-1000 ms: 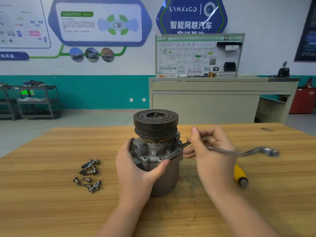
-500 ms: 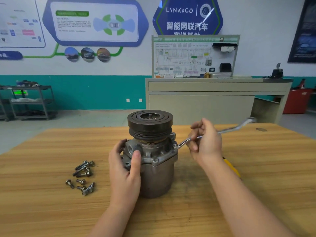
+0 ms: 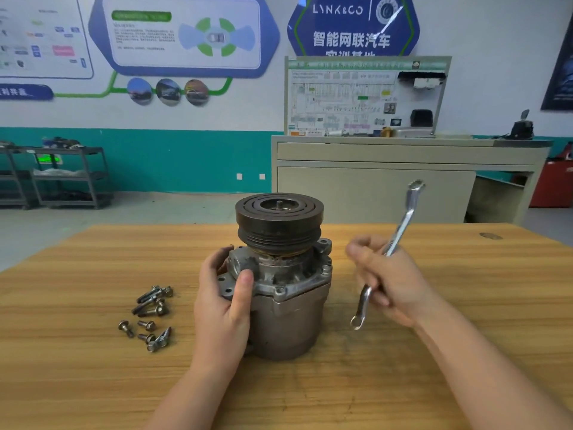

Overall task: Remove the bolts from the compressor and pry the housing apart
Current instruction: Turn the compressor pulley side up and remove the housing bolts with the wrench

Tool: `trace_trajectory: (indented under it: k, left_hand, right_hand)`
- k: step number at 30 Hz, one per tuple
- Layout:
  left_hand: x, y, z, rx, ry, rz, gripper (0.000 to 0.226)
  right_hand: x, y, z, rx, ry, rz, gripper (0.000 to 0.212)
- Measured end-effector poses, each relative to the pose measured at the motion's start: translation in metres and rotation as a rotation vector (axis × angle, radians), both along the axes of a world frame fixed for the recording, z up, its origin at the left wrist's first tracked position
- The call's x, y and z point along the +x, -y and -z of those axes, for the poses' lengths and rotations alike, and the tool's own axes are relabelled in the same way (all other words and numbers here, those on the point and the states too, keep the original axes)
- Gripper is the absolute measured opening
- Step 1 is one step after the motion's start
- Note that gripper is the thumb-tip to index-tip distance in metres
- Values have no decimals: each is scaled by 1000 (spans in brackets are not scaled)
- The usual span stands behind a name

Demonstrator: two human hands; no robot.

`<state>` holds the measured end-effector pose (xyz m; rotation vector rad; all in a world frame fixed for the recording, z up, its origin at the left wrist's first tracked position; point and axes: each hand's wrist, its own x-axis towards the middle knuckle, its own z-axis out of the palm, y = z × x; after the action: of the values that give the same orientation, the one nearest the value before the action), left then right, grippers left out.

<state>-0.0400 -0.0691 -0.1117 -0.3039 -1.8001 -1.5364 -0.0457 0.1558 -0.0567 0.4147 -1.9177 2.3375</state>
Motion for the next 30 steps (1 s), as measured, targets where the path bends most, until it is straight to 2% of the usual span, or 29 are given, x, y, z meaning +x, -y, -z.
trace_trajectory:
  k: [2,5,10,13,16,18,20,30]
  left_hand:
    - [-1,2,-1,25,14,30,59]
    - [-3,3,-2,64,47,82,61]
    - [-5,3,-2,82,89,99,44]
    - [-5,2,-3,89,100,107,48]
    - [-5,2,-3,86,101,106,50]
    - [-5,2,-3,84,107,111,52]
    - [-5,2,-4,86,110,108,52]
    - [-3,1,-6,101,117,94,50]
  right_hand:
    - [7,12,6,151,-85,-3,17]
    - [7,20,7,183,-137,69,20]
    - [9,22,5,339,-190,81,24]
    - [10,20,4,342,-194,56,7]
    - [12,19,6,389,-208,0,17]
    - [12,21,6,356,-197,10,12]
    - [11,23,6,313,-183,37,15]
    - [11,25,9,311,-227,39,10]
